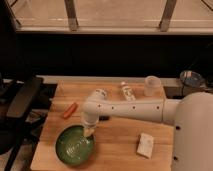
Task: Pick up the ceramic bowl
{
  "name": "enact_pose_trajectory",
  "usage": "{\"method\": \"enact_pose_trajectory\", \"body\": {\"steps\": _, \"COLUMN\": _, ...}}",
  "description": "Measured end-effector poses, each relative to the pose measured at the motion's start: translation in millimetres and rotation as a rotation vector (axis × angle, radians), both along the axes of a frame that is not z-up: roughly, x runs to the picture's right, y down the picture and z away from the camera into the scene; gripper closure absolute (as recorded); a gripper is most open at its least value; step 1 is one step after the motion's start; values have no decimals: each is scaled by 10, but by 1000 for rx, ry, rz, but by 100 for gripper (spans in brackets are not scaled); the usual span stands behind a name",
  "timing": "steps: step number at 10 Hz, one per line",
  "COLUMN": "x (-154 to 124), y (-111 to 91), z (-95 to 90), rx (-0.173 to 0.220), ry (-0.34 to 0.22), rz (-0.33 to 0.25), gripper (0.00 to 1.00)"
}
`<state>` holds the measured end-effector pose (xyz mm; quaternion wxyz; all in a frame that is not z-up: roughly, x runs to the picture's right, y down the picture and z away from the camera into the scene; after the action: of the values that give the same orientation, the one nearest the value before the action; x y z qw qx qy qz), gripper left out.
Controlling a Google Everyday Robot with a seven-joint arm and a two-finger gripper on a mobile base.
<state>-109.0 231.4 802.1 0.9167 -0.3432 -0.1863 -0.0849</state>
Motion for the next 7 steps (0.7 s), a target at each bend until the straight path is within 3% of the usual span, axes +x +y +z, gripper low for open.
{"method": "enact_pose_trajectory", "body": {"steps": 2, "x": -26, "y": -18, "z": 19, "rx": 5, "ry": -5, "rz": 7, "gripper": 65}}
{"method": "enact_pose_trajectory", "body": {"steps": 5, "x": 76, "y": -317, "z": -145, "rx": 33, "ry": -27, "rz": 42, "gripper": 94}}
{"method": "enact_pose_trajectory", "body": {"steps": 7, "x": 113, "y": -500, "z": -277, "rx": 43, "ry": -37, "rz": 60, "gripper": 100}}
